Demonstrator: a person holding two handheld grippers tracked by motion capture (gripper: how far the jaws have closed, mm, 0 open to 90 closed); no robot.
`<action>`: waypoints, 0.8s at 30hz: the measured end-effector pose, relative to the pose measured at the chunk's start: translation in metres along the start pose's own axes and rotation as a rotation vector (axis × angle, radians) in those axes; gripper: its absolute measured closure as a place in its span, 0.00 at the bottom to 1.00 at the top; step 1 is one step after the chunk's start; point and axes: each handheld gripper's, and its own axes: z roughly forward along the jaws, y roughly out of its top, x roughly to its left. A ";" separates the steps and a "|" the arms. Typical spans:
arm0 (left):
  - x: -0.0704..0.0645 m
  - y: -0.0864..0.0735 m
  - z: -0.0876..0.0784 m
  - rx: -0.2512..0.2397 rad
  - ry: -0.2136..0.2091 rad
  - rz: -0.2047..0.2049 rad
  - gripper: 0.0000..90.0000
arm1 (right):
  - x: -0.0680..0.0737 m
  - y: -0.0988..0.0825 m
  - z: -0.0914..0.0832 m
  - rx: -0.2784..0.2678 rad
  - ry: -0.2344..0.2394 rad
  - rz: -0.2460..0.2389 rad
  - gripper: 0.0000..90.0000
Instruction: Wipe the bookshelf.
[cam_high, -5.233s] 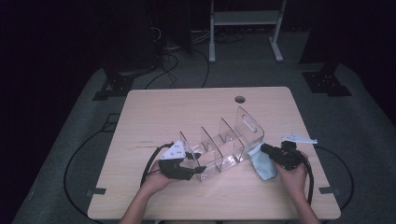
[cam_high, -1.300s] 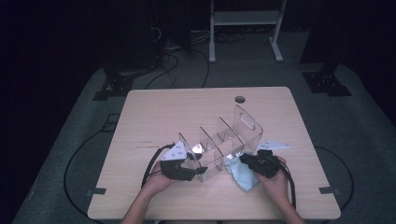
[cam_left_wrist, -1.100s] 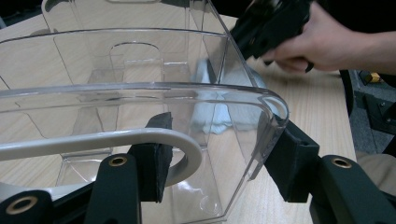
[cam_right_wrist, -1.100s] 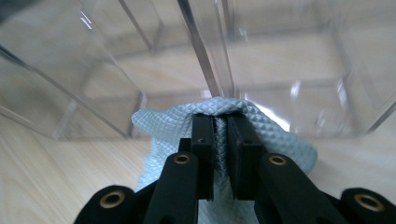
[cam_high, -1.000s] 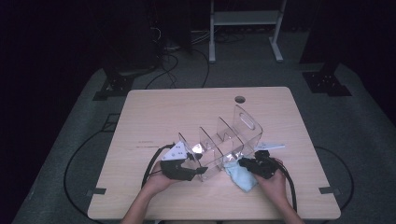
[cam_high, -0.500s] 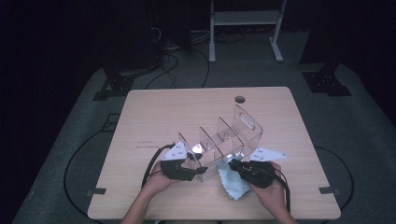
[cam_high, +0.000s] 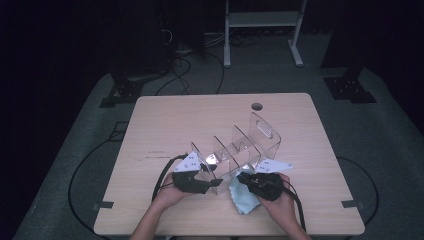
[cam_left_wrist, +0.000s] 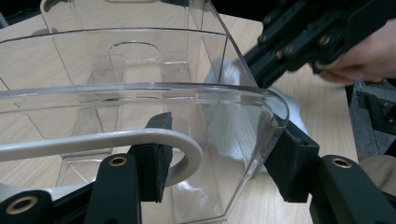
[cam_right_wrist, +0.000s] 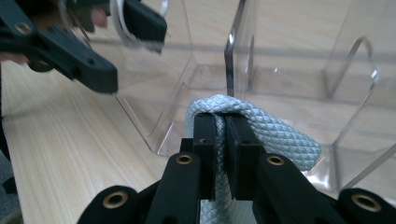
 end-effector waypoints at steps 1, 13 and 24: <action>0.000 0.000 0.000 -0.001 -0.001 0.001 0.51 | -0.001 -0.002 0.002 0.007 0.001 0.007 0.92; 0.000 0.000 0.000 0.000 -0.004 0.005 0.51 | -0.006 -0.009 0.011 0.045 -0.012 0.028 0.92; -0.001 0.000 0.000 0.003 -0.005 0.006 0.51 | -0.016 -0.023 0.030 0.143 0.010 0.086 0.92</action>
